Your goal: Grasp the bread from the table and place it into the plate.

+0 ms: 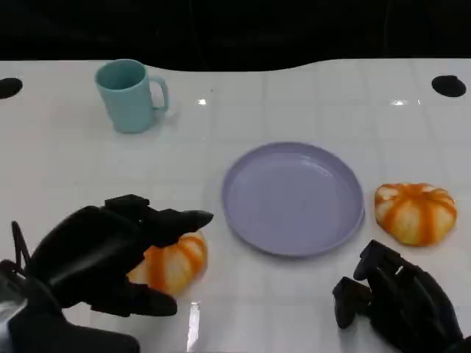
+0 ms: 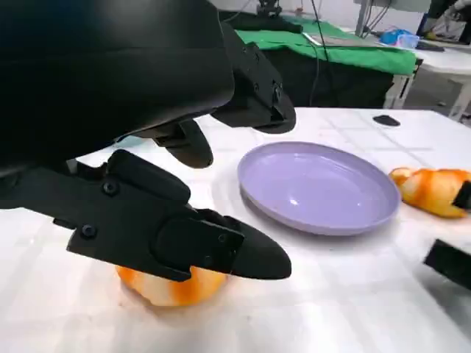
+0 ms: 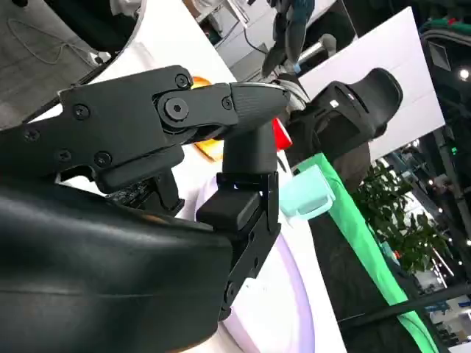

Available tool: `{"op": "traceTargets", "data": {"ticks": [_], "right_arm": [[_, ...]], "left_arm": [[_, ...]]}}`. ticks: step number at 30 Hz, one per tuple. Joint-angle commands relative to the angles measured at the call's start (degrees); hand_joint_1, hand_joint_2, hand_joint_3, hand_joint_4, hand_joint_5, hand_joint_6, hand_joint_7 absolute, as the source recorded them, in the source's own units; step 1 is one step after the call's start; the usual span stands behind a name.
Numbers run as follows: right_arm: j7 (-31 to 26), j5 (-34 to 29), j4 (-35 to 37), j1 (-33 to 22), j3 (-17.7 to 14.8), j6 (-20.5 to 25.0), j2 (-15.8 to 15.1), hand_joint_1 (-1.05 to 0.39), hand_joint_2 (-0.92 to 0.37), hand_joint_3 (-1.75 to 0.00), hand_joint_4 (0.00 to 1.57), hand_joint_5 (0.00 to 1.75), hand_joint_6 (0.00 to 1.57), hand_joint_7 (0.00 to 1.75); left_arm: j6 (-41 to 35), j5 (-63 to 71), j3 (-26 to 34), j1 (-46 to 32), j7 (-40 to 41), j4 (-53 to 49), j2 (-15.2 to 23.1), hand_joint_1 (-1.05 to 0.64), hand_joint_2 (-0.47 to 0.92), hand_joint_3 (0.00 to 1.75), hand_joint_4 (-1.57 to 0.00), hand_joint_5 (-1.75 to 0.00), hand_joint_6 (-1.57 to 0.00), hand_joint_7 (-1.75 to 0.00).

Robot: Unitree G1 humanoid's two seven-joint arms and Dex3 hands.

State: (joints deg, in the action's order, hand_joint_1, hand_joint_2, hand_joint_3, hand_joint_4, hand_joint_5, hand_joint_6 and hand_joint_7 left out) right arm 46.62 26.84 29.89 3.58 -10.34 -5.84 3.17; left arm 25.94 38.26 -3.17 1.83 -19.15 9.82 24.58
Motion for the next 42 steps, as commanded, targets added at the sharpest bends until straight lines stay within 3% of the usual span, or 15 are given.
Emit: {"op": "traceTargets", "data": {"ticks": [1, 20, 30, 37, 39, 41, 42], "right_arm": [[-0.4, 0.2, -0.8, -0.7, -0.1, 0.1, -0.6, -0.55, -0.92, -0.25, 0.78, 1.69, 0.68, 1.44], [-0.3, 0.4, -3.1, -1.9, 0.3, 0.7, -0.5, -0.55, -0.92, -0.25, 0.76, 1.71, 0.67, 1.46], [-0.2, 0.8, -3.5, -2.1, 0.3, 1.4, -0.6, -0.55, -0.92, -0.23, 0.76, 1.7, 0.67, 1.44], [-0.3, 0.7, -3.9, -2.3, 0.3, 1.6, -0.5, -0.55, -0.92, -0.23, 0.77, 1.7, 0.68, 1.45], [-0.4, 0.5, -4.0, -2.5, 0.4, 1.2, -0.4, -0.56, -0.92, -0.23, 0.77, 1.7, 0.68, 1.45], [-0.4, 0.4, -3.9, -2.8, 0.4, 0.9, -0.2, -0.56, -0.92, -0.23, 0.77, 1.71, 0.68, 1.45], [-0.4, 0.5, -3.9, -2.9, 0.3, 1.0, -0.2, -0.56, -0.92, -0.23, 0.76, 1.71, 0.68, 1.45]], "left_arm": [[-2.9, 7.0, -2.5, 1.0, 2.8, 0.5, 1.7, -0.74, 0.92, 0.07, -0.31, -0.53, -0.36, -0.01], [-17.6, 17.0, -15.8, 9.5, -2.6, -8.8, 1.7, -0.7, 0.92, 0.06, -0.37, -0.29, -0.37, 0.0], [-18.7, 17.9, -20.4, 14.6, 1.7, -19.3, 1.2, -0.7, 0.92, 0.08, -0.4, -0.26, -0.38, 0.0], [-16.1, 16.9, -22.8, 18.0, 9.7, -29.0, 0.5, -0.54, 0.92, 0.1, -0.44, -0.25, -0.4, -0.01], [-13.7, 16.3, -23.3, 18.8, 14.7, -32.4, 0.3, -0.42, 0.92, 0.15, -0.5, -0.27, -0.46, -0.03], [-11.0, 16.0, -23.9, 19.7, 20.2, -36.1, 0.2, -0.32, 0.92, 0.22, -0.63, -0.38, -0.62, -0.06], [-10.0, 16.1, -24.4, 20.3, 22.3, -37.9, 0.1, -0.28, 0.92, 0.33, -0.67, -0.8, -0.81, -0.07]]}}
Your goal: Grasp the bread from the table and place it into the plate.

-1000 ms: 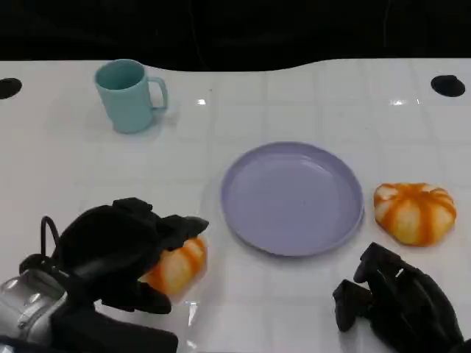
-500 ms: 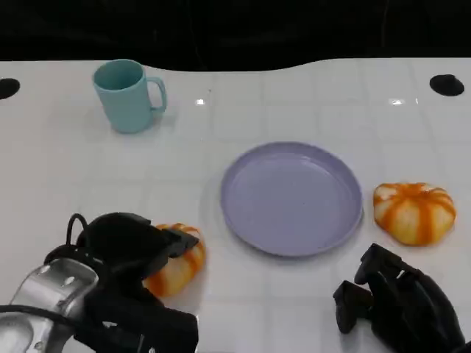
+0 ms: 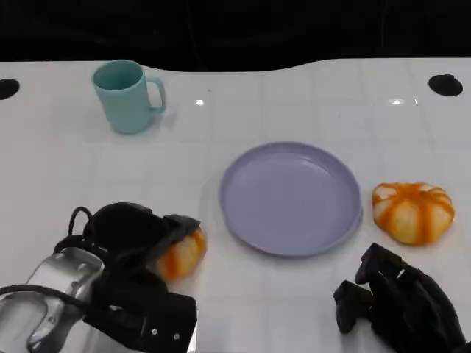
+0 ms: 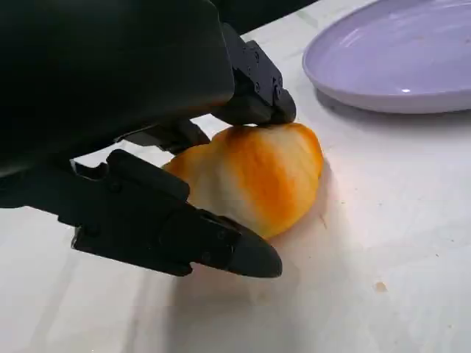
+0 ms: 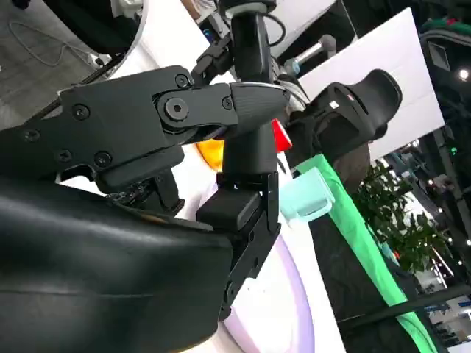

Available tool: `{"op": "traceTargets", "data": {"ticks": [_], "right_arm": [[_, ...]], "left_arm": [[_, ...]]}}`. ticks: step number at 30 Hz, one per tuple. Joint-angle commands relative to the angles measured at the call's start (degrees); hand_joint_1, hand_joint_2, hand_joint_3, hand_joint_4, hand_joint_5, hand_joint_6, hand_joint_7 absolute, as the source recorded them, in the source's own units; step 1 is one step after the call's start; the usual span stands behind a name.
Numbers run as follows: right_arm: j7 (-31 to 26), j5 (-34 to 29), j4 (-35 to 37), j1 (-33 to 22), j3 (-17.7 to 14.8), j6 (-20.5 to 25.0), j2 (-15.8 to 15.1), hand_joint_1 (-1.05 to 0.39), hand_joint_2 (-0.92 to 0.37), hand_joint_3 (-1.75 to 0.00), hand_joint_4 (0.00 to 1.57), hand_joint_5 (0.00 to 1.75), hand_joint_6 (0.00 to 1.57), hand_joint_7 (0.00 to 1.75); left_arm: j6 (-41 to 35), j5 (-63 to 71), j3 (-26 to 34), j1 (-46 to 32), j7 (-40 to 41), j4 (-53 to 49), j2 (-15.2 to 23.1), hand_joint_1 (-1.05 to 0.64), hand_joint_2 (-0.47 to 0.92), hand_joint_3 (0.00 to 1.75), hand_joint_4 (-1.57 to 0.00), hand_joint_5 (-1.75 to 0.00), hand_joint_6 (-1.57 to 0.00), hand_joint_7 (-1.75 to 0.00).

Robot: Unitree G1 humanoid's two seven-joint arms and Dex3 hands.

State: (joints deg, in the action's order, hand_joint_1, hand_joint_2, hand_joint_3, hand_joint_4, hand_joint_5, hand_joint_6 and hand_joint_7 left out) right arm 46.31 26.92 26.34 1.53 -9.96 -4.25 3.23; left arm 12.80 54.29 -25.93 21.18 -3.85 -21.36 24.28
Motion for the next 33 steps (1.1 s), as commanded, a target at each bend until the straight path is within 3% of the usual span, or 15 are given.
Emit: {"op": "traceTargets", "data": {"ticks": [1, 2, 4, 5, 6, 7, 9, 12, 24, 33], "right_arm": [[-0.2, 0.5, -0.4, -0.9, -0.1, -0.4, -0.2, -0.56, -0.92, -0.23, 0.76, 1.71, 0.68, 1.45], [-0.3, 0.5, -0.4, -0.9, -0.1, -0.3, -0.1, -0.56, -0.92, -0.22, 0.77, 1.7, 0.68, 1.44], [-0.1, 0.4, -0.4, -0.9, -0.1, -0.4, -0.3, -0.55, -0.92, -0.22, 0.76, 1.69, 0.68, 1.44], [0.0, 0.3, -0.4, -0.9, 0.0, -0.3, -0.3, -0.55, -0.92, -0.23, 0.76, 1.69, 0.68, 1.43], [-0.1, 0.3, -0.5, -1.0, 0.0, -0.2, -0.4, -0.55, -0.92, -0.24, 0.76, 1.69, 0.68, 1.43], [-0.2, 0.2, -0.6, -1.0, 0.0, -0.2, -0.4, -0.55, -0.92, -0.24, 0.76, 1.69, 0.68, 1.44], [-0.2, 0.1, -0.5, -0.9, 0.0, -0.4, -0.4, -0.55, -0.92, -0.24, 0.77, 1.69, 0.69, 1.44], [0.1, 0.4, -0.3, -0.7, -0.1, -0.3, -0.4, -0.55, -0.92, -0.25, 0.76, 1.69, 0.68, 1.44], [-0.1, 0.6, -0.4, -0.6, -0.4, -0.2, -0.3, -0.55, -0.92, -0.23, 0.77, 1.7, 0.67, 1.43], [0.1, 0.8, -0.5, -0.7, -0.4, 0.3, -0.4, -0.54, -0.92, -0.23, 0.77, 1.7, 0.67, 1.44]], "left_arm": [[3.8, 0.1, -2.1, 1.5, 8.8, -8.5, 0.3, -0.29, 0.92, 0.38, -0.69, -1.03, -0.91, -0.07], [4.6, 0.3, -2.6, 2.1, 10.8, -10.1, 0.3, -0.3, 0.92, 0.4, -0.76, -1.22, -1.06, -0.11], [7.5, 0.6, -3.6, 3.1, 17.3, -13.9, 0.2, -0.3, 0.92, 0.41, -0.86, -1.38, -1.22, -0.18], [8.9, 0.8, -4.0, 3.6, 20.6, -15.7, 0.1, -0.29, 0.9, 0.39, -0.84, -1.56, -1.14, -0.56], [10.4, 0.7, -4.4, 4.1, 23.7, -17.6, 0.0, -0.28, 0.9, 0.4, -0.83, -1.67, -0.93, -1.14], [11.5, 0.7, -4.8, 4.6, 25.9, -19.2, -0.1, -0.27, 0.89, 0.42, -0.83, -1.71, -0.82, -1.43], [12.4, 0.8, -5.6, 5.5, 28.2, -21.2, 0.0, -0.26, 0.9, 0.47, -0.8, -1.74, -0.7, -1.68], [12.6, 1.2, -6.7, 6.7, 29.9, -22.8, 0.1, -0.25, 0.89, 0.54, -0.75, -1.75, -0.63, -1.74], [14.0, 1.8, -9.6, 10.0, 44.8, -32.1, -2.2, -0.23, 0.64, 0.95, -0.78, -1.75, -0.64, -1.75], [16.8, 0.0, -8.6, 11.7, 51.7, -32.9, -3.6, -0.19, 0.61, 1.02, -0.8, -1.75, -0.66, -1.75]]}}
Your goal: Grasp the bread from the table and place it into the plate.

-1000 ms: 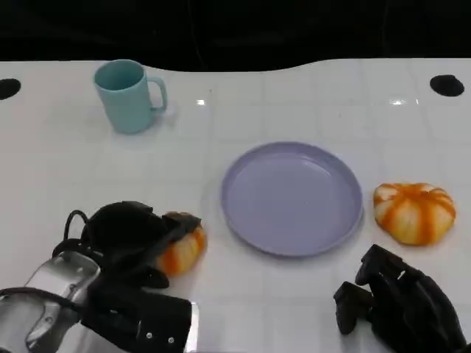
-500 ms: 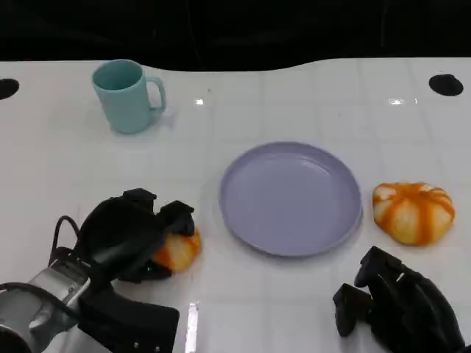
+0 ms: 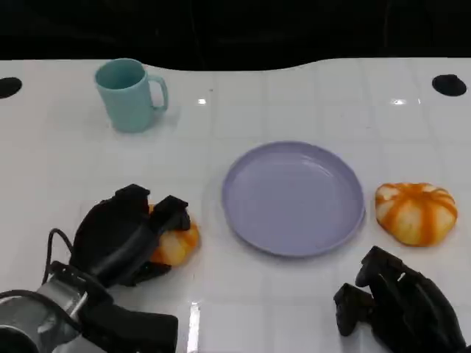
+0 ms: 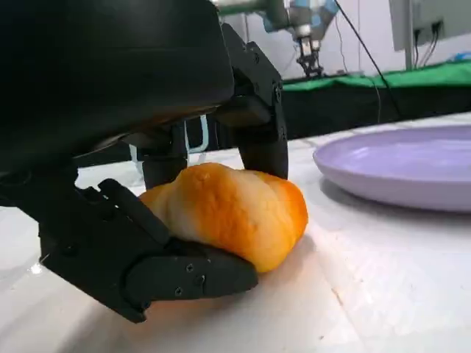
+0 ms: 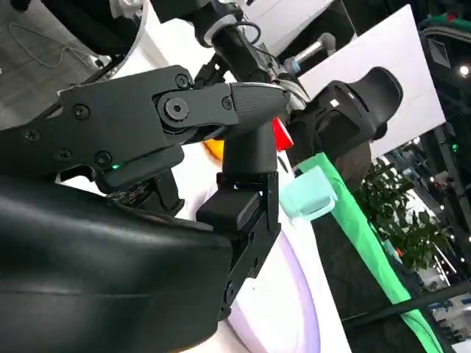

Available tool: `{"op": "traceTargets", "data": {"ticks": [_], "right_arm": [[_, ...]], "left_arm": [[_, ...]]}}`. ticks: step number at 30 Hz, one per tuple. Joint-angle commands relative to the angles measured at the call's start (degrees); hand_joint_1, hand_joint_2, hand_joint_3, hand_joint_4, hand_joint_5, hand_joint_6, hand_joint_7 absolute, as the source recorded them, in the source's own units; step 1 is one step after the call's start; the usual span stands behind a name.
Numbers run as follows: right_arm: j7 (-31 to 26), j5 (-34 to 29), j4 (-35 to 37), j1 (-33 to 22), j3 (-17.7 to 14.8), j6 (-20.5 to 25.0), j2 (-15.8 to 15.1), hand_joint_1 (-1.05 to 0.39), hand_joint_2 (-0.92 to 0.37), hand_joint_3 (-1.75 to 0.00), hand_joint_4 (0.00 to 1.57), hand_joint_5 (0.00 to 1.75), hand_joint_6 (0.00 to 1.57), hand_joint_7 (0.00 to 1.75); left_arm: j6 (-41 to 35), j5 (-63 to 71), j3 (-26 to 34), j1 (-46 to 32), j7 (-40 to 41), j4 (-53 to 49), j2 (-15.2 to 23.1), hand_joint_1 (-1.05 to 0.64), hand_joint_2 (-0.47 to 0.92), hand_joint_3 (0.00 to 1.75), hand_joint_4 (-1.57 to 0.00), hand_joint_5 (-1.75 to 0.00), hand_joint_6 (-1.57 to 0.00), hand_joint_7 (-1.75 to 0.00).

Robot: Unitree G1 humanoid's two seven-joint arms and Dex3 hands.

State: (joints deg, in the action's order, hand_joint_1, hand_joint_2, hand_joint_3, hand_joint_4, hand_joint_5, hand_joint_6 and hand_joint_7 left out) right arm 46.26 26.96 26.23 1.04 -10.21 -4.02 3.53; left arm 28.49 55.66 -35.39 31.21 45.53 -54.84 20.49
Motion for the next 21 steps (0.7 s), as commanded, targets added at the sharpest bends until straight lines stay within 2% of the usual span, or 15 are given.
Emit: {"op": "traceTargets", "data": {"ticks": [1, 6, 13, 20, 21], "right_arm": [[0.2, 0.8, -0.3, -0.1, -0.2, 0.0, -0.7, -0.54, -0.92, -0.24, 0.76, 1.7, 0.67, 1.44], [0.1, 0.6, -0.3, 0.0, -0.1, -0.1, -0.7, -0.55, -0.92, -0.25, 0.76, 1.69, 0.67, 1.44], [0.0, 0.4, 0.0, 0.2, 0.0, -0.3, -0.7, -0.54, -0.92, -0.26, 0.76, 1.7, 0.66, 1.46], [-0.5, 0.4, 0.1, 0.2, -0.1, 0.0, -0.5, -0.55, -0.92, -0.22, 0.76, 1.69, 0.68, 1.44], [-0.6, 0.3, 0.0, 0.1, -0.1, 0.0, -0.5, -0.55, -0.92, -0.23, 0.76, 1.68, 0.68, 1.43]], "left_arm": [[1.0, -1.8, 1.4, 1.8, 1.8, 1.5, 0.2, -0.2, 0.61, 1.02, -0.8, -1.75, -0.66, -1.75], [1.3, -5.4, 3.9, 2.2, -1.3, 5.2, -0.2, -0.2, 0.58, 1.0, -0.81, -1.75, -0.67, -1.75], [-2.9, -5.2, 5.2, 3.8, -3.0, 10.6, -0.7, -0.19, 0.55, 0.96, -0.83, -1.75, -0.67, -1.75], [-2.5, -6.7, 5.7, 7.8, -5.3, 11.2, -3.5, -0.19, 0.55, 0.95, -0.85, -1.75, -0.67, -1.75], [-2.1, -7.0, 5.7, 8.5, -5.9, 10.9, -4.1, -0.19, 0.52, 1.0, -0.87, -1.75, -0.69, -1.75]]}}
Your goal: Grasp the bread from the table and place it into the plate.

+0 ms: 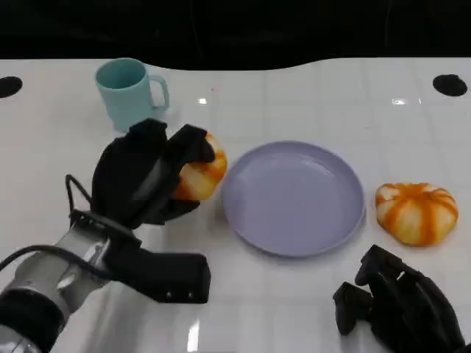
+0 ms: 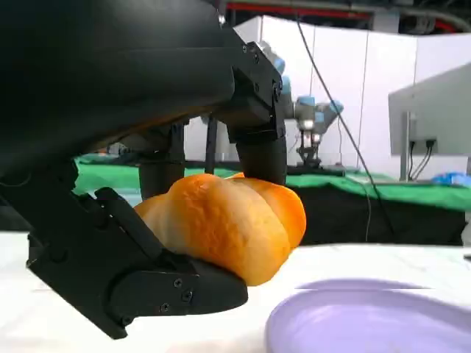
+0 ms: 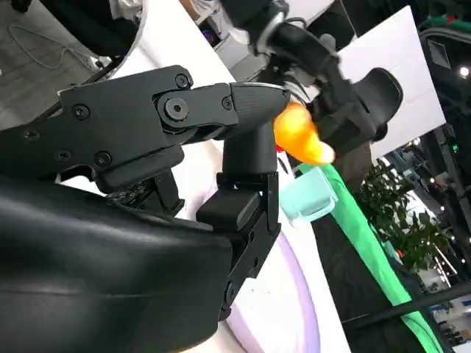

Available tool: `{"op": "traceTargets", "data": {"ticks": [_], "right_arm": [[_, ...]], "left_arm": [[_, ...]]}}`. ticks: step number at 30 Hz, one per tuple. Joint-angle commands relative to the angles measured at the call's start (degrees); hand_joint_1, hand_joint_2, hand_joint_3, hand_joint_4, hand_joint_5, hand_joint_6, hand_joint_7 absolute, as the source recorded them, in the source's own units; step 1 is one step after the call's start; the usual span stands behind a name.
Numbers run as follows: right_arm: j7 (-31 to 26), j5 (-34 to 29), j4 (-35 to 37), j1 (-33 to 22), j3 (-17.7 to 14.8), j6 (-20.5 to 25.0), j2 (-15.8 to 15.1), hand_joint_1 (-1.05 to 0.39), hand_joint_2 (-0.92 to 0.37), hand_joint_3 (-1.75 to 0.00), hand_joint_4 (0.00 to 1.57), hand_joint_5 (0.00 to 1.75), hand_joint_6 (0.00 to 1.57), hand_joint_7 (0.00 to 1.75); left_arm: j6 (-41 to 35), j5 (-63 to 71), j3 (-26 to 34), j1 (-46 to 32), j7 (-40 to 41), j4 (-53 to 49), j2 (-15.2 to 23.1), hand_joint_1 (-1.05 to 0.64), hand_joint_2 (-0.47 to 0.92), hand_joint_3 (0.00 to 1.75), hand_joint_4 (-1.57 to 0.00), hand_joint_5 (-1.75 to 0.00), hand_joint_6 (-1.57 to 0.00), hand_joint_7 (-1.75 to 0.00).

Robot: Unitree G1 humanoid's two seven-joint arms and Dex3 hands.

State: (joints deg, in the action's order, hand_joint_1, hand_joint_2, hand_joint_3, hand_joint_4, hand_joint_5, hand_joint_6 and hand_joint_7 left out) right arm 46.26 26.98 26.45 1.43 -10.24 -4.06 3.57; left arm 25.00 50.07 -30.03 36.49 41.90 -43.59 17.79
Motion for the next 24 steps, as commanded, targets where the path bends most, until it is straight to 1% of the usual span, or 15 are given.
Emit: {"op": "traceTargets", "data": {"ticks": [1, 4, 11, 13, 16, 19, 22, 23, 24], "right_arm": [[-0.7, 0.1, -0.4, -0.4, 0.1, 0.0, -0.6, -0.55, -0.92, -0.23, 0.77, 1.68, 0.68, 1.43], [-0.6, 0.2, -0.7, -0.7, 0.3, 0.1, -0.5, -0.55, -0.92, -0.23, 0.77, 1.68, 0.69, 1.42], [-0.2, 0.3, -0.7, -1.1, 0.4, -0.7, -0.4, -0.55, -0.92, -0.25, 0.77, 1.69, 0.68, 1.43], [-0.4, 0.4, -0.9, -1.1, 0.3, -0.2, -0.4, -0.55, -0.92, -0.25, 0.77, 1.69, 0.68, 1.43], [-0.6, 0.5, -1.0, -1.1, 0.3, 0.2, -0.4, -0.56, -0.92, -0.23, 0.77, 1.68, 0.68, 1.43], [-0.6, 0.3, -1.3, -1.1, 0.5, 0.1, -0.4, -0.55, -0.92, -0.23, 0.77, 1.68, 0.68, 1.43], [-0.7, 0.4, -1.3, -1.1, 0.5, 0.1, -0.3, -0.55, -0.92, -0.23, 0.77, 1.68, 0.68, 1.43], [-0.6, 0.4, -1.3, -1.1, 0.5, 0.1, -0.3, -0.55, -0.92, -0.23, 0.77, 1.68, 0.68, 1.43], [-0.6, 0.4, -1.3, -1.1, 0.5, 0.0, -0.3, -0.55, -0.92, -0.24, 0.77, 1.68, 0.68, 1.43]], "left_arm": [[1.9, -1.6, 0.1, 4.1, -2.7, -1.1, -2.1, -0.2, 0.5, 1.05, -0.88, -1.75, -0.7, -1.75], [2.3, -1.5, -0.4, 6.2, -3.5, -3.2, -3.7, -0.21, 0.49, 1.08, -0.9, -1.75, -0.72, -1.75], [3.8, -3.4, -1.0, 11.2, -11.0, -9.0, -8.6, -0.25, 0.53, 1.15, -0.93, -1.75, -0.76, -1.75], [4.0, -3.8, -1.3, 12.2, -11.9, -10.9, -10.1, -0.26, 0.55, 1.16, -0.93, -1.75, -0.76, -1.75], [4.3, -4.1, -1.8, 13.3, -12.4, -13.4, -11.7, -0.27, 0.52, 1.2, -0.93, -1.75, -0.76, -1.75], [4.9, -4.9, -1.9, 14.4, -14.5, -16.4, -13.6, -0.27, 0.53, 1.21, -0.94, -1.75, -0.77, -1.75], [5.6, -6.6, -1.4, 14.9, -17.1, -18.4, -15.0, -0.26, 0.53, 1.2, -0.91, -1.75, -0.75, -1.73], [5.3, -6.7, -1.6, 15.1, -18.3, -18.6, -15.1, -0.28, 0.56, 1.11, -0.82, -1.67, -0.72, -1.48], [5.1, -6.7, -1.8, 15.2, -19.2, -18.7, -15.2, -0.3, 0.61, 0.93, -0.78, -1.54, -0.73, -1.19]]}}
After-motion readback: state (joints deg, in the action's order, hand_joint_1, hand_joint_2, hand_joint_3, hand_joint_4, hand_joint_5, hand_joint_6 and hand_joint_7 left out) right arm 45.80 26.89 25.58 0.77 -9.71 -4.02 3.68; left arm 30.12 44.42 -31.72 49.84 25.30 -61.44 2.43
